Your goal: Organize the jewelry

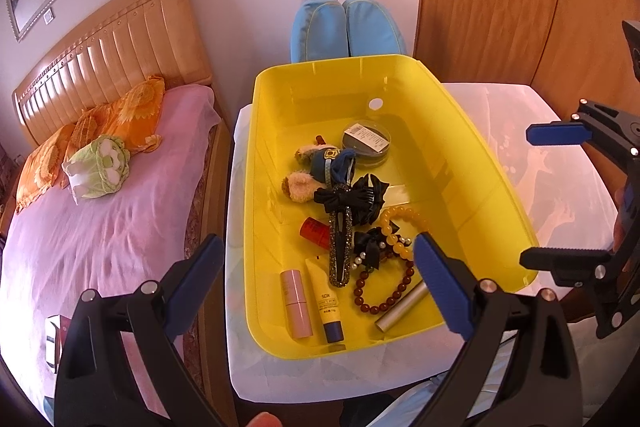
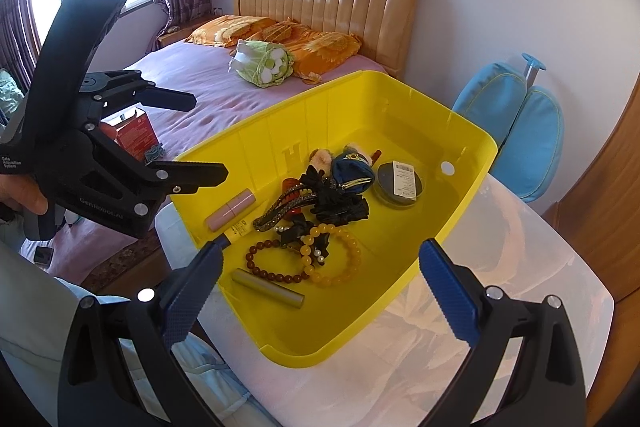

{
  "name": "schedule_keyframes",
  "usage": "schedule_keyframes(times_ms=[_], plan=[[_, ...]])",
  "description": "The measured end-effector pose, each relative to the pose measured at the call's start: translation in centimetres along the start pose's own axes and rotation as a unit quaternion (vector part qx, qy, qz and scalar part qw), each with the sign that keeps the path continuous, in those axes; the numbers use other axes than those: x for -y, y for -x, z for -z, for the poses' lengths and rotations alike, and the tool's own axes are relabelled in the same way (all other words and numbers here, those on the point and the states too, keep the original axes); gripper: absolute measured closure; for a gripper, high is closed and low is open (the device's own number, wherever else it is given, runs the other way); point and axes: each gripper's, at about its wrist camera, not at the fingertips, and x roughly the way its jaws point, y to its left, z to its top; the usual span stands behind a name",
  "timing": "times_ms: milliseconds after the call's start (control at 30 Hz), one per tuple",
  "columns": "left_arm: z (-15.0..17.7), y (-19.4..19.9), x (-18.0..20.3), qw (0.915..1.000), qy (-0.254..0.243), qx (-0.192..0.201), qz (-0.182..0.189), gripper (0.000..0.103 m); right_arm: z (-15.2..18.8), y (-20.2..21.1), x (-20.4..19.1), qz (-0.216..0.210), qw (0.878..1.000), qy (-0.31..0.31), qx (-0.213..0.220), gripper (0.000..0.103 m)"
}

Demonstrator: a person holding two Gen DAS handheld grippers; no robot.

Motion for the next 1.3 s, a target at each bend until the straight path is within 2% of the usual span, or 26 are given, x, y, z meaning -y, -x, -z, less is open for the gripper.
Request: schedule_keyframes(times_ms=[300, 567, 1100, 1200, 1300], plan=[[-0.8, -0.3, 0.6, 0.9999, -0.008, 0.002, 0.009, 0.010, 0.0, 0.2, 1.3, 0.004, 1.000, -0.009, 0.000, 0.004], [-1.3, -0.8, 1.0, 0.9994, -0.010, 0.002, 0.032, 0.010, 0.3, 0.1, 1.9, 0.007, 1.000, -0.009, -0.002, 0.004], [-3.0, -0.3, 1.2, 0.9957, 0.006, 0.043, 0.082, 0.010, 0.6, 0.3, 3.3, 0.020, 1.000, -0.016, 0.000, 0.004], [-3.3, -0.2, 1.3, 0.9958, 0.003, 0.054, 0.073, 0.010, 0.7, 0.4, 3.5, 0.022, 1.000, -0.018, -0.001, 0.004], [-3.5, -0.5, 1.4, 0.9960, 0.003, 0.047, 0.076, 0.010, 0.8, 0.4, 3.7, 0.023, 1.000, -0.020, -0.002, 0.004]])
